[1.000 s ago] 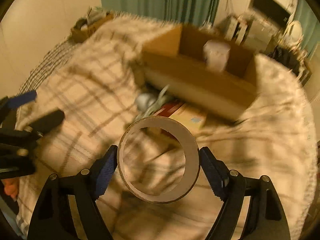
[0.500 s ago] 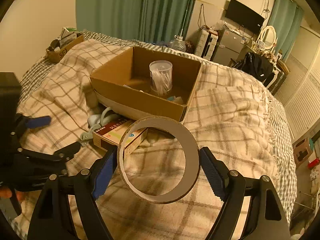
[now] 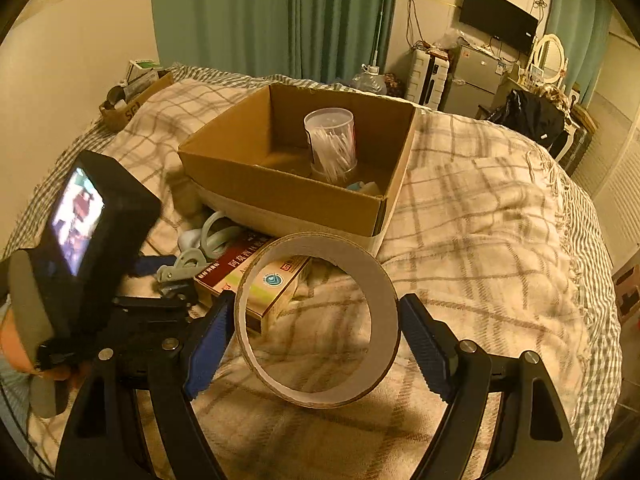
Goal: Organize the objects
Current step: 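Grasp the grey-green plastic hooks with the left tool, then carry the hooks and tape roll into the box and open both tools, then grasp the red-and-white medicine box with the right tool, then grasp the white earbud case with the left tool, then lower the earbud case and medicine box into the box and open both tools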
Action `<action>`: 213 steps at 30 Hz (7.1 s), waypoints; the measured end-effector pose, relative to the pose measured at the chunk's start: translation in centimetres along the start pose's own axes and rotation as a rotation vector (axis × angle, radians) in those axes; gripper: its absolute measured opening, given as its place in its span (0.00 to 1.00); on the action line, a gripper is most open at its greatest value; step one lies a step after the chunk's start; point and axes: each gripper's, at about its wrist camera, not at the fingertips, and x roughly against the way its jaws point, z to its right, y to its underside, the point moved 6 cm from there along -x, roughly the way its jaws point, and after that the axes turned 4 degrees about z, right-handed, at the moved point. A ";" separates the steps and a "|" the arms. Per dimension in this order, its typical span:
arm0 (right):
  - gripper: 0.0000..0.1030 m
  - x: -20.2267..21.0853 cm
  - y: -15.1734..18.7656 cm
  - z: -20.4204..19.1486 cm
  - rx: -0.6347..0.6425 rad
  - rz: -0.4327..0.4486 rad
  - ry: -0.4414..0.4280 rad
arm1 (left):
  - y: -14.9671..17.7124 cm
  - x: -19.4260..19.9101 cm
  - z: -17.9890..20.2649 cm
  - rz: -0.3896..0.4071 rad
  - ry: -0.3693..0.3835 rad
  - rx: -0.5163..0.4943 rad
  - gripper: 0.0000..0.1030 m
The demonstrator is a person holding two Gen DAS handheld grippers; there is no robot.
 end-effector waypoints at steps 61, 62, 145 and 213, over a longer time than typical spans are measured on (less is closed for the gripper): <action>0.78 -1.5 -17.8 1.9 0.007 0.164 0.106 | -16.5 11.2 -5.7 0.421 0.123 0.107 0.09; 0.78 -2.5 -17.7 2.0 0.006 0.152 0.104 | -16.6 10.3 -5.7 0.409 0.125 0.107 0.09; 0.76 -9.5 1.2 -7.1 -0.021 -0.210 0.132 | 2.2 9.3 -12.9 0.303 -0.117 0.284 1.00; 0.75 12.9 -5.2 -2.3 0.017 0.235 0.139 | -1.7 17.8 -2.3 0.399 0.150 0.171 0.52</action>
